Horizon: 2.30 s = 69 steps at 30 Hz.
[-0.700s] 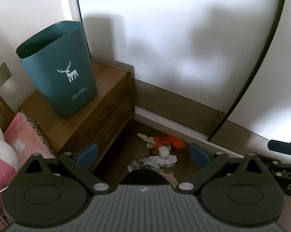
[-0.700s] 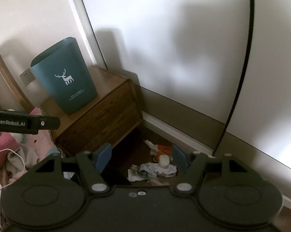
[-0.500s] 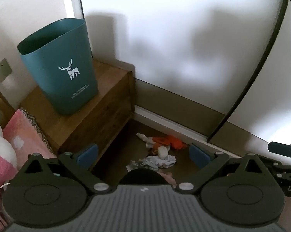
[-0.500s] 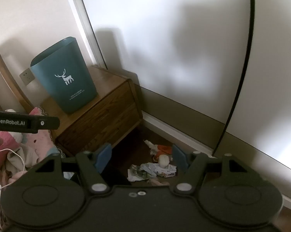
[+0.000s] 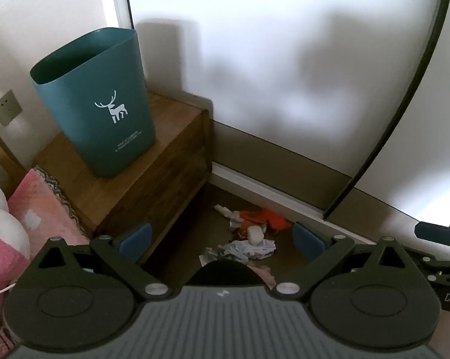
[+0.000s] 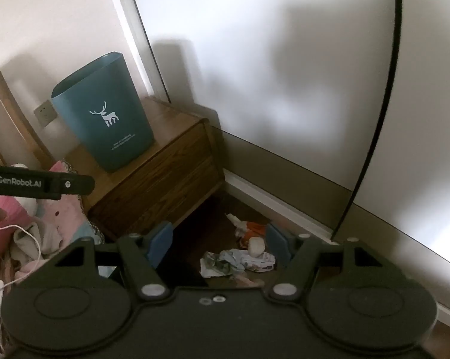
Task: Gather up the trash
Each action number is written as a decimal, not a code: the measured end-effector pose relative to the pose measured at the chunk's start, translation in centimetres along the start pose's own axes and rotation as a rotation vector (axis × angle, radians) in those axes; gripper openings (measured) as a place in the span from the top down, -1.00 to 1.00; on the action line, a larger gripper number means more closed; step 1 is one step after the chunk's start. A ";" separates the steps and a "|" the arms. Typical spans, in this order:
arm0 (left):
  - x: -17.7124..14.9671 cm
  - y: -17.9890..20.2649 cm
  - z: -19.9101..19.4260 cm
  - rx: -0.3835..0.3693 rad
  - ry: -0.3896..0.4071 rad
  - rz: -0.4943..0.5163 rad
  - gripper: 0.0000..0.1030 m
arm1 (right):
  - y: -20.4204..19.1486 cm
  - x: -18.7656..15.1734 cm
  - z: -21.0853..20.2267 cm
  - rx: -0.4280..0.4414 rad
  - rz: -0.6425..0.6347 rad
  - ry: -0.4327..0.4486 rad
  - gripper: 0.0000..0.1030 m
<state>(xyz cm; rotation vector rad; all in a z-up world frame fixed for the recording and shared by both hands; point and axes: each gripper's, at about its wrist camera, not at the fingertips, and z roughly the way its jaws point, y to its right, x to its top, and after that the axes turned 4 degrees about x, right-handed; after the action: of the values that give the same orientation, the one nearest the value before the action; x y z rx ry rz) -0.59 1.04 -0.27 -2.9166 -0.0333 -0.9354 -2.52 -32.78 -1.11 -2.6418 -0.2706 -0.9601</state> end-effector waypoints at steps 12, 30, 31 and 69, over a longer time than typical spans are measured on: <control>0.3 -0.1 -0.2 0.001 -0.005 -0.008 -0.97 | 0.0 0.1 0.2 0.005 -0.005 -0.014 -0.33; 0.5 0.0 0.2 0.000 -0.016 -0.012 -0.97 | -0.1 0.5 0.7 -0.001 -0.009 -0.038 -0.33; 0.5 0.0 0.2 0.000 -0.016 -0.012 -0.97 | -0.1 0.5 0.7 -0.001 -0.007 -0.039 -0.33; -0.9 1.7 1.7 -0.049 -0.053 0.098 -0.97 | 0.4 0.3 1.0 0.007 -0.002 -0.040 -0.33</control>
<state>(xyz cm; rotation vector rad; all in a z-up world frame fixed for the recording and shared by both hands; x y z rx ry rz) -0.24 -0.47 -2.24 -2.9568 0.1297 -0.8554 -1.61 -32.78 -1.75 -2.6579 -0.2856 -0.9057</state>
